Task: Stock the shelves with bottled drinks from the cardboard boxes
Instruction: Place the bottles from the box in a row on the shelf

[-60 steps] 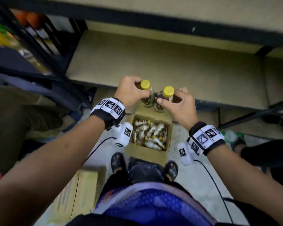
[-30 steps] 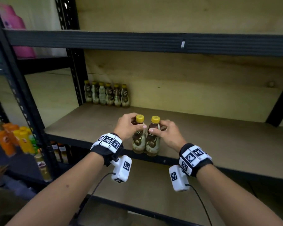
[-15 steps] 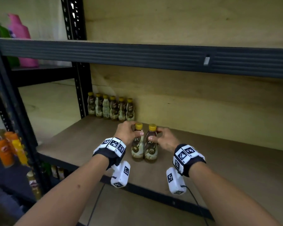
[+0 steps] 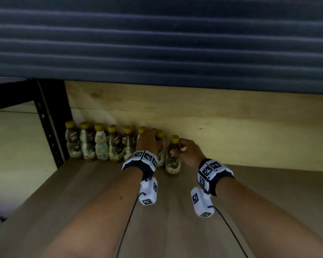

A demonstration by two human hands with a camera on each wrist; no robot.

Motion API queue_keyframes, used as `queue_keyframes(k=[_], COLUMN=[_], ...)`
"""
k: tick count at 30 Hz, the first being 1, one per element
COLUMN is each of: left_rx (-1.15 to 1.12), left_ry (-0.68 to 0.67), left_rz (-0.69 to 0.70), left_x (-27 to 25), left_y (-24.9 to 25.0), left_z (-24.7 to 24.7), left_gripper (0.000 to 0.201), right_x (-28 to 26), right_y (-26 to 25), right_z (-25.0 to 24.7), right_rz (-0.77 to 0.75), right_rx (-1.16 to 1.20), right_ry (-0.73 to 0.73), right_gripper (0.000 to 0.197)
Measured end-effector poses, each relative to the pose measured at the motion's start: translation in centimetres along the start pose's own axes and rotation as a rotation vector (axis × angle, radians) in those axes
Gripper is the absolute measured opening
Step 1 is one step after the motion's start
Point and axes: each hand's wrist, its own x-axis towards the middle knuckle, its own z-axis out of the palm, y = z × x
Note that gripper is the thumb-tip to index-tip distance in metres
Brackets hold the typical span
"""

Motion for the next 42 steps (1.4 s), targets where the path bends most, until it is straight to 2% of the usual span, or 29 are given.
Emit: queue_keyframes(k=[5, 8, 11, 13, 15, 17, 20, 24, 28, 31, 33, 35, 40, 42], left_rx=[0.124, 0.123, 0.169, 0.203, 0.208, 0.214, 0.269, 0.12, -0.003, -0.036, -0.031, 0.018, 0.146, 0.164], left_ry=[0.044, 0.064, 0.028, 0.016, 0.006, 0.004, 0.008, -0.034, -0.026, -0.031, -0.108, -0.251, -0.763, -0.907], left_rz=[0.04, 0.048, 0.026, 0.024, 0.016, 0.01, 0.056, 0.025, 0.012, 0.042, 0.0, -0.049, -0.183, -0.222], left_x=[2.3, 2.4, 1.4, 0.1, -1.1, -2.9, -6.7, -14.2, -23.4, -30.9, -35.8, -40.1, -49.3, -52.6], left_y=[-0.7, -0.6, 0.1, 0.5, 0.7, 0.7, 1.2, 4.0, 7.6, 10.0, 10.8, 10.6, 6.0, 3.2], left_z=[-0.1, 0.2, 0.1, -0.2, -0.4, -0.8, -1.9, -3.5, -2.9, -0.3, 2.4, 5.8, 14.0, 17.1], left_gripper=[0.023, 0.022, 0.028, 0.034, 0.042, 0.048, 0.043, 0.03, 0.019, 0.008, 0.017, 0.025, 0.013, 0.021], right_x=[4.4, 5.1, 4.9, 4.1, 2.7, 0.9, -2.7, -11.0, -22.4, -30.3, -34.9, -38.8, -48.0, -51.3], right_y=[-0.1, 0.1, 0.0, 0.0, 0.3, 1.0, 1.9, 1.1, 1.8, 5.5, 9.0, 12.8, 22.0, 25.6], right_z=[0.5, 1.2, 1.7, 1.7, 1.1, 0.0, -2.2, -5.7, -7.9, -7.8, -6.7, -4.7, 2.4, 5.0], right_rz=[0.053, 0.074, 0.084, 0.078, 0.111, 0.148, 0.136, 0.077, -0.001, -0.016, -0.003, 0.05, 0.379, 0.479], right_rx=[-0.001, 0.072, 0.075, 0.087, 0.201, 0.298, 0.335, 0.258, 0.531, 0.637, 0.678, 0.663, 0.489, 0.384], right_ry=[0.004, 0.074, 0.09, 0.097, 0.137, 0.197, 0.215, 0.032, -0.067, -0.094, -0.158, -0.232, -0.421, -0.492], right_gripper=[0.042, 0.037, 0.034, 0.047, 0.063, 0.059, 0.037, 0.029, 0.028, 0.021, 0.012, 0.007, 0.014, 0.013])
